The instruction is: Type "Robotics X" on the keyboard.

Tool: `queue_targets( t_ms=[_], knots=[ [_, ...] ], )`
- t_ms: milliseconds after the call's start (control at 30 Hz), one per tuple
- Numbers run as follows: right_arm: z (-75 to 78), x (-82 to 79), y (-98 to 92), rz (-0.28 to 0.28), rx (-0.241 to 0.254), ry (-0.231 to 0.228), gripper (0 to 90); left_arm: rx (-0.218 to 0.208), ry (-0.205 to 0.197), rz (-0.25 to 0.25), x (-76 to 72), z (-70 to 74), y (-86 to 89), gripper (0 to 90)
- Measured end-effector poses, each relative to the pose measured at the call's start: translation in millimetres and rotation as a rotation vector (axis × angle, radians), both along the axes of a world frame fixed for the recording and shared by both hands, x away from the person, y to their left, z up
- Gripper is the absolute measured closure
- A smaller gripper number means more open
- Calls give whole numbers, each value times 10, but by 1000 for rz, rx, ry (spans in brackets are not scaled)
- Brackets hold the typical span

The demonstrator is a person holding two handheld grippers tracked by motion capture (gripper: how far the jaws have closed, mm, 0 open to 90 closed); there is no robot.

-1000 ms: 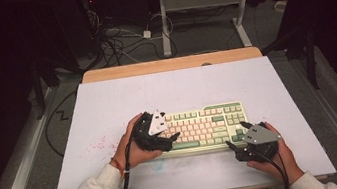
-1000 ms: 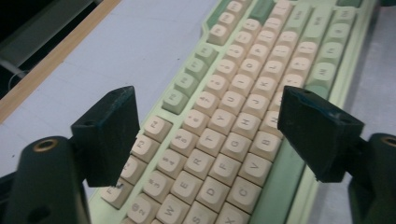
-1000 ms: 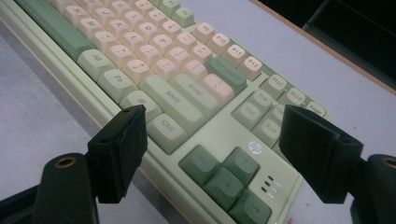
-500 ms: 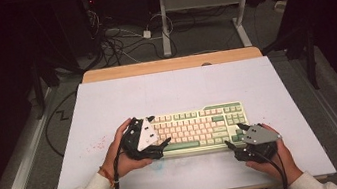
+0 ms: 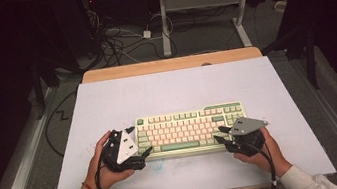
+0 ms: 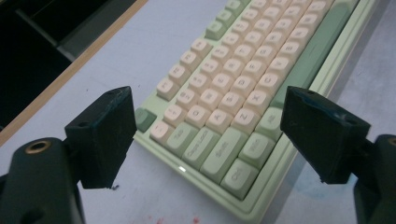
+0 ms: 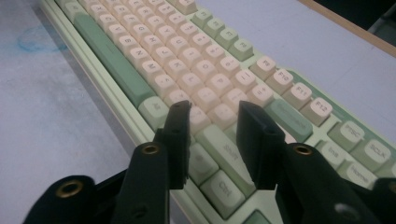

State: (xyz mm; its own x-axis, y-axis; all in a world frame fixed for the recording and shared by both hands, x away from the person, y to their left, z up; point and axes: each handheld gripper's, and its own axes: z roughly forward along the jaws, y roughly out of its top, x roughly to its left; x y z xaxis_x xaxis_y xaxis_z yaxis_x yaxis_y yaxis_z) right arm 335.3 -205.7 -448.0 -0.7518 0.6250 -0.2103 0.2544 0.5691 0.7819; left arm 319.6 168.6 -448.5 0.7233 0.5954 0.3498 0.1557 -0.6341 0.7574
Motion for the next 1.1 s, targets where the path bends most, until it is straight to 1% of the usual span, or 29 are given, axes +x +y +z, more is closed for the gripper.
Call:
queue_targets(
  t_ms=[33,167,233,300,400,433,467,600,767,867,967,1000,1100],
  knots=[
    [13,13,27,13,0,-1,728,2,1,8,-13,-12,17,175],
    [68,58,136,41,-3,-5,799,10,4,35,-48,-71,75,171],
    [91,91,186,53,-3,-10,821,9,20,39,-54,-108,102,170],
    [108,126,234,61,-6,-10,851,20,24,50,-69,-144,126,170],
    [127,182,294,77,-10,-14,890,18,42,59,-93,-180,176,170],
    [130,203,314,80,-13,-15,894,9,49,59,-104,-189,195,172],
    [132,225,329,83,-13,-16,899,8,57,60,-114,-193,217,173],
    [149,301,376,83,-4,-14,900,-1,64,84,-147,-218,286,174],
    [174,354,412,79,-9,-15,900,3,77,91,-172,-231,332,174],
    [168,387,433,83,-13,-2,900,7,87,90,-179,-237,338,175],
    [164,415,464,85,-16,2,900,6,87,87,-193,-231,343,181],
    [166,427,475,89,-20,-2,900,3,86,88,-197,-230,347,181],
    [168,455,513,82,-11,-6,900,2,83,107,-202,-239,363,183]
  ],
)
